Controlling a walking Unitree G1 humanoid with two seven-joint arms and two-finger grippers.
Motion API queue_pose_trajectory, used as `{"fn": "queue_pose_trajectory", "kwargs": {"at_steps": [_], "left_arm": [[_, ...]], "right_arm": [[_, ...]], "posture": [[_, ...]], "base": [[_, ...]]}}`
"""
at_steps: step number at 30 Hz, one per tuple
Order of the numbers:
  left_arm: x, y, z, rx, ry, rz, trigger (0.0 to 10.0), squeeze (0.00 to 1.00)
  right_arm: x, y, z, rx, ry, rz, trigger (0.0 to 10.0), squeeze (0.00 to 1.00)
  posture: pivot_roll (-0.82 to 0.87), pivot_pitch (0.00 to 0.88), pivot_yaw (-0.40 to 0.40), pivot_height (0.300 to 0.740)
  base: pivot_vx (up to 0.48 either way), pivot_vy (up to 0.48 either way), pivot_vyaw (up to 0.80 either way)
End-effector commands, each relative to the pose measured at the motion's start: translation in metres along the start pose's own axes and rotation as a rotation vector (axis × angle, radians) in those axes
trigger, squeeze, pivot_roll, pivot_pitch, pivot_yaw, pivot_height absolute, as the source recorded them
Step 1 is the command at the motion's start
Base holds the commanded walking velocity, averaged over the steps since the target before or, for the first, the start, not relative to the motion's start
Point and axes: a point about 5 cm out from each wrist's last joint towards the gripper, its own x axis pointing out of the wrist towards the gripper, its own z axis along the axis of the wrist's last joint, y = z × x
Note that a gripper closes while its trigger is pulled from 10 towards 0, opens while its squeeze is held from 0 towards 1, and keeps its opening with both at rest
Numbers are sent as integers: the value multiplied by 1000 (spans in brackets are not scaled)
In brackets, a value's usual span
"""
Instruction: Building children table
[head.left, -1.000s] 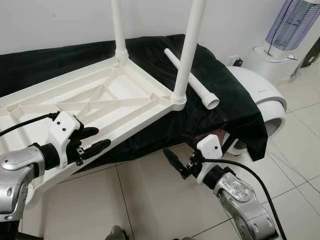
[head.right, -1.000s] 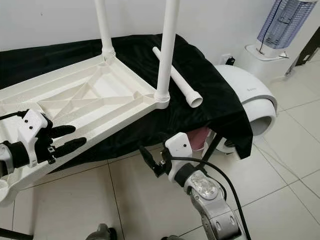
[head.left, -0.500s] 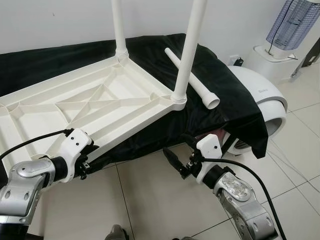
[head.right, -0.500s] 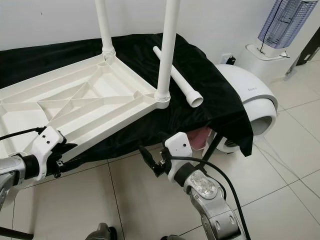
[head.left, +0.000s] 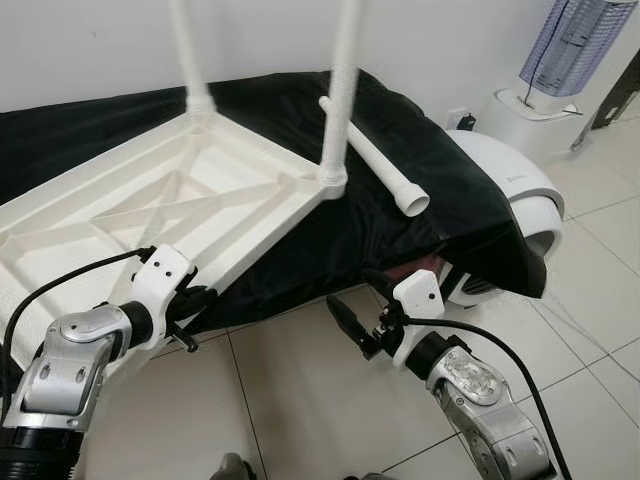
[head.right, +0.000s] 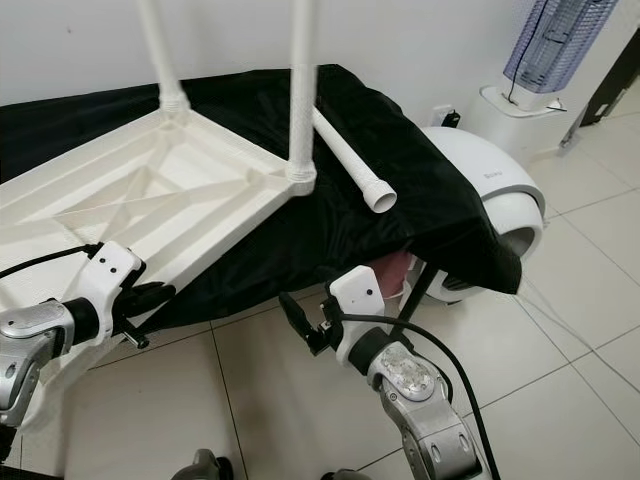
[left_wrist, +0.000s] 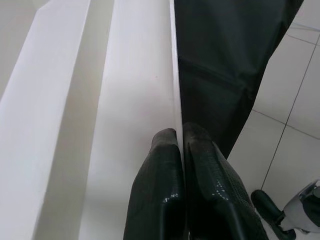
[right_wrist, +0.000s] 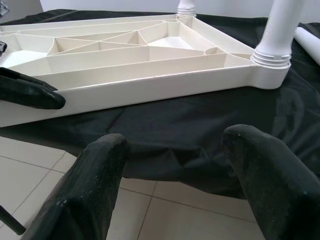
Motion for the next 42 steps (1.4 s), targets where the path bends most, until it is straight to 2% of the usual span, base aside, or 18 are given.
{"fn": "queue_pose_trajectory", "kwargs": {"at_steps": [1,5,6,8,9,10,12,14,16,20,23,26,27,29,30,36,37,42], "left_arm": [[5,3,-5,-47,24,59,0,0],[16,7,7,-67,-14,110,0,0],[23,8,17,-61,-51,127,7098,0],[23,8,17,-61,-51,127,7098,0],[32,11,30,-61,-93,146,10000,0],[32,11,30,-61,-93,146,10000,0],[72,8,84,-99,-193,157,10000,0],[72,8,84,-99,-193,157,10000,0],[89,3,105,-125,-207,165,10000,0],[94,1,111,-134,-211,169,10000,0],[110,-4,133,-150,-238,226,10000,0],[113,-4,148,-69,-297,300,10000,0],[115,-5,152,-78,-319,308,10000,757],[115,-5,152,-78,-319,308,10000,757],[116,-7,154,-62,-333,309,10000,1000],[118,-17,161,-54,-425,286,10000,1000],[116,-19,163,-58,-455,273,10000,0],[107,-13,156,-13,-464,275,10000,0]], "right_arm": [[-1,-1,1,3,4,-13,10000,0],[0,-2,1,2,3,-16,10000,0],[0,-2,1,2,2,-16,10000,0],[0,-2,1,2,2,-16,10000,0],[1,-2,1,3,0,-15,10000,0],[1,-2,1,3,0,-15,10000,0],[5,0,3,5,-6,-12,10000,0],[5,0,3,5,-6,-12,10000,0],[5,2,3,7,-9,-17,10000,0],[5,2,3,8,-9,-20,10000,0],[4,4,3,13,-9,-36,10000,0],[3,4,3,15,-9,-46,10000,0],[3,4,3,15,-9,-49,10000,0],[3,4,3,15,-9,-49,10000,0],[3,4,3,16,-9,-51,10000,0],[3,4,3,17,-10,-56,10000,0],[3,4,3,16,-10,-56,10000,0],[4,4,4,14,-12,-56,10000,0]], "posture": [[70,106,-33,740],[71,107,-34,740],[70,107,-36,740],[70,107,-36,740],[71,107,-37,740],[71,107,-37,740],[65,114,-29,740],[65,114,-29,740],[54,119,-17,740],[53,118,-16,740],[40,122,-4,740],[33,122,0,740],[30,123,2,740],[30,123,2,740],[30,123,2,740],[33,123,-1,740],[34,123,-2,740],[35,122,-5,740]], "base": [[0,0,0],[0,0,0],[0,0,0],[0,0,0],[0,0,0],[0,0,0],[0,0,0],[0,0,0],[0,0,0],[0,0,0],[0,0,0],[0,0,0],[0,0,0],[0,0,0],[0,0,0],[0,0,0],[0,0,0],[0,0,0]]}}
